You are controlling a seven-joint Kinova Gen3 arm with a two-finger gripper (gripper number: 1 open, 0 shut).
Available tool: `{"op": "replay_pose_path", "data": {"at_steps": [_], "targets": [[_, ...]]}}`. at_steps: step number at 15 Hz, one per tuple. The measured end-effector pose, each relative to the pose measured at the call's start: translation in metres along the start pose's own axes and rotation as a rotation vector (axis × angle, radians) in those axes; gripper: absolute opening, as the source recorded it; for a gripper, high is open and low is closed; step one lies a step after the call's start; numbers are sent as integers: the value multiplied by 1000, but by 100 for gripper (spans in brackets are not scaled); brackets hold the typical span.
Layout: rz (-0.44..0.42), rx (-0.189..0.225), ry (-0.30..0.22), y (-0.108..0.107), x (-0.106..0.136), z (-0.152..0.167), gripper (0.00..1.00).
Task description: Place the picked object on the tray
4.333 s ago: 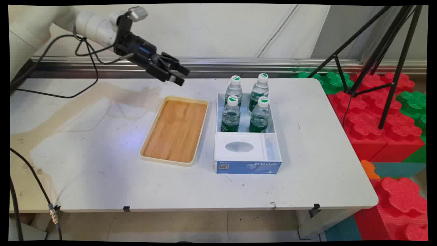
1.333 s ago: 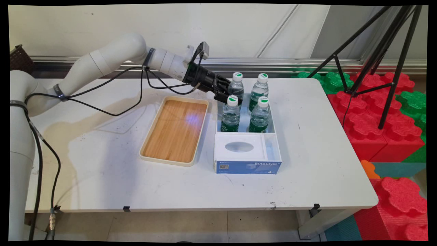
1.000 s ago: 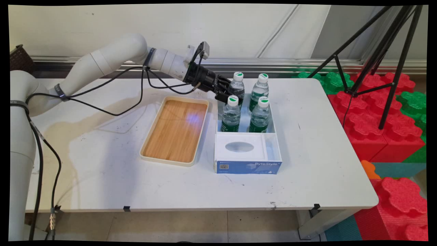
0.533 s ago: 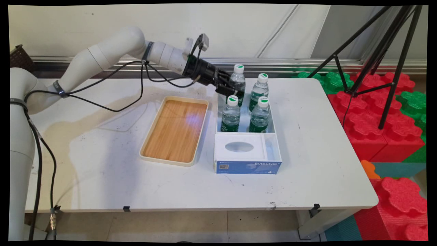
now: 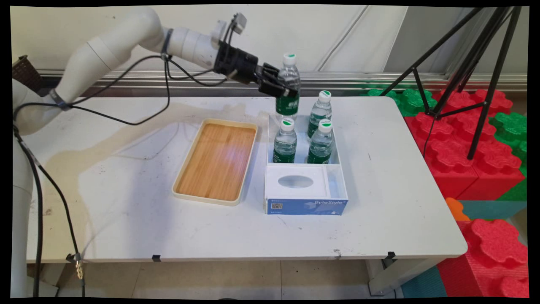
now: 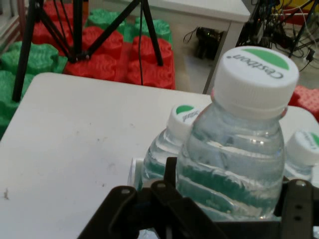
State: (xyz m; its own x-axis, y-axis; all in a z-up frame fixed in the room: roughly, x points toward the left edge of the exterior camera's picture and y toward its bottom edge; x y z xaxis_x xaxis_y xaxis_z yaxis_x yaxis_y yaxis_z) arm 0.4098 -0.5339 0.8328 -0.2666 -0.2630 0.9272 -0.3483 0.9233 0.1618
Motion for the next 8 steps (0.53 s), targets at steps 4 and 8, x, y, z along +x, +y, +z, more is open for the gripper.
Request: {"op": "replay_pose_path", "data": {"at_steps": [4, 8], "targets": [[-4, -4, 6, 1, 11, -28, 0], [-3, -7, 0, 0, 13, -53, 0]]}}
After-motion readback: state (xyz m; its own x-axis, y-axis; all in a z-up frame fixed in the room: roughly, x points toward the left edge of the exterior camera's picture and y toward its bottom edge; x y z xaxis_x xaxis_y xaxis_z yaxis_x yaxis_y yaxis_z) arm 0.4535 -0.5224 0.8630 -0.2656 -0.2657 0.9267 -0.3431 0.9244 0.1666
